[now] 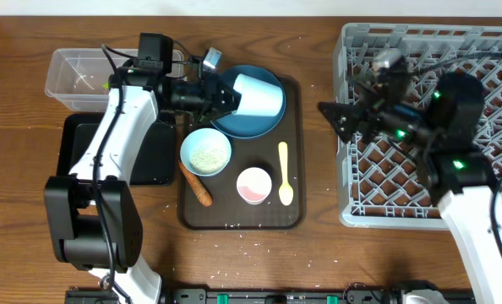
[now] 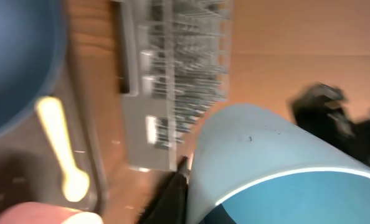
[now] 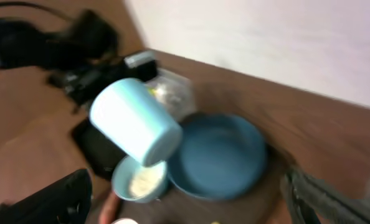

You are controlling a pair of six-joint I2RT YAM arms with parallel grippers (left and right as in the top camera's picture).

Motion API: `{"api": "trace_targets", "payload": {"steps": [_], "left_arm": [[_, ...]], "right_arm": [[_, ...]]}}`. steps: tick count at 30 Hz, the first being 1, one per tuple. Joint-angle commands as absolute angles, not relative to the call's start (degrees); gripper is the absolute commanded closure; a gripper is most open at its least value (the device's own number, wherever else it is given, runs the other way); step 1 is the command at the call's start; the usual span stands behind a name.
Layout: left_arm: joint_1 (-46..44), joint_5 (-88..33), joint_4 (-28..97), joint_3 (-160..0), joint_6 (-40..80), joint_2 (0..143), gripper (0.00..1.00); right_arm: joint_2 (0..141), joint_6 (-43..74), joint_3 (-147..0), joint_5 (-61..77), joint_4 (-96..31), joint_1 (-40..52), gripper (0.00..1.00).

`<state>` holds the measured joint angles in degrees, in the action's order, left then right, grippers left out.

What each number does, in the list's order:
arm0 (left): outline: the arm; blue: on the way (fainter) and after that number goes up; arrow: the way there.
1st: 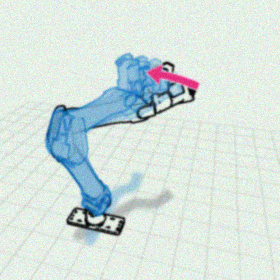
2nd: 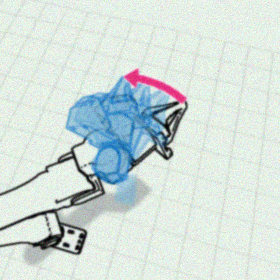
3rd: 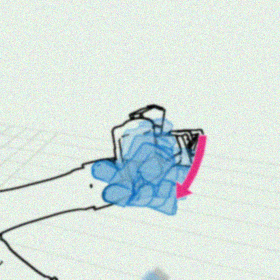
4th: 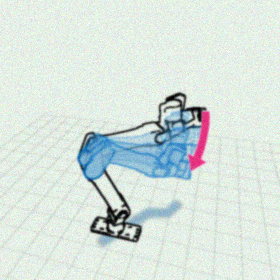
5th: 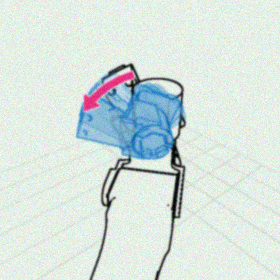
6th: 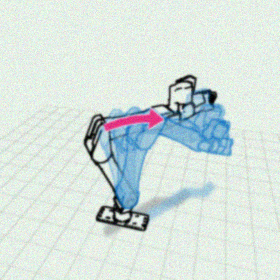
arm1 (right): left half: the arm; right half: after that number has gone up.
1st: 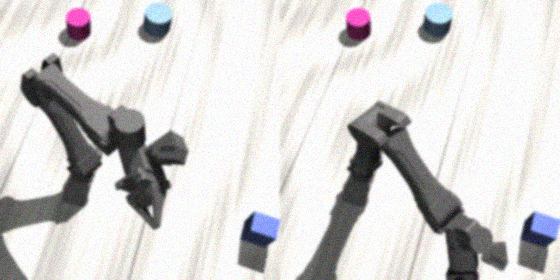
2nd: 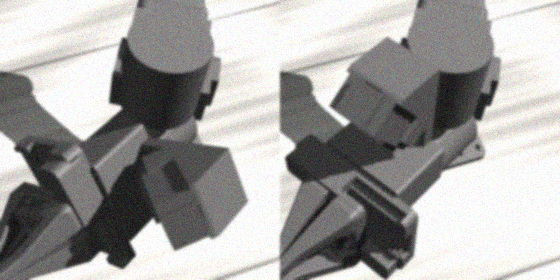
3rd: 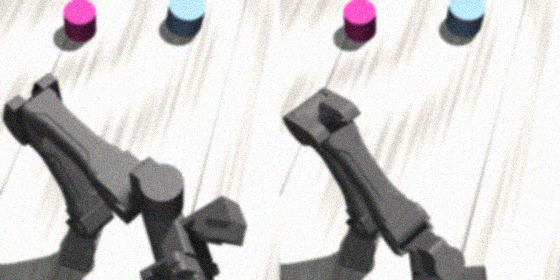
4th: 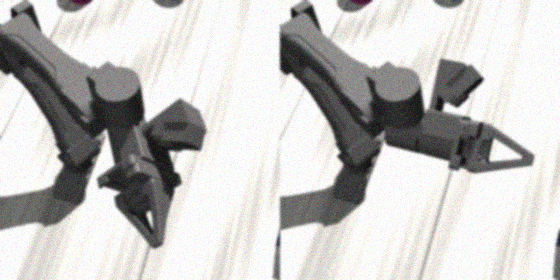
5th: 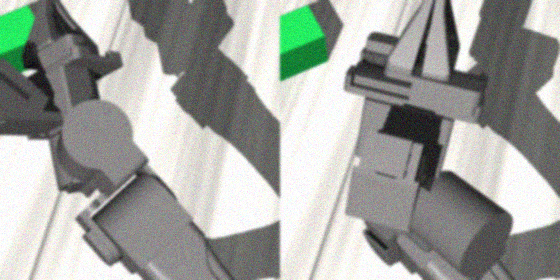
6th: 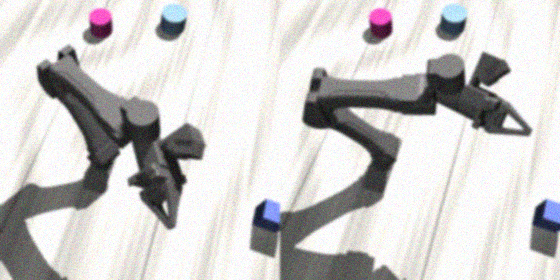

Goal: Sort waste into correct bins and load items into the dishwasher rack
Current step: 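Hand the light-blue cup from the left gripper to the right gripper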

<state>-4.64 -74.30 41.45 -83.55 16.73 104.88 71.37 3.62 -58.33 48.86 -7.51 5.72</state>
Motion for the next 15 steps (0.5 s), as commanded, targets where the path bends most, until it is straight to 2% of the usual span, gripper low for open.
{"api": "trace_targets", "payload": {"steps": [1, 8, 15], "left_arm": [[-4.84, -86.08, 41.41, -84.66, 16.82, 103.72, 0.94], [-6.66, -90.11, 41.5, -84.66, 18.09, 103.72, 0.94], [-10.48, -90.11, 41.5, -84.66, 20.4, 103.7, 0.94]], "right_arm": [[75.29, 3.22, -59.13, 61.71, -3.11, 7.75, 0.05], [81.45, 8.05, -59.13, 65.43, 8.88, 11.7, 0.02], [83.72, 8.34, -59.13, 64.82, 12.82, 15.31, 0.03]]}}
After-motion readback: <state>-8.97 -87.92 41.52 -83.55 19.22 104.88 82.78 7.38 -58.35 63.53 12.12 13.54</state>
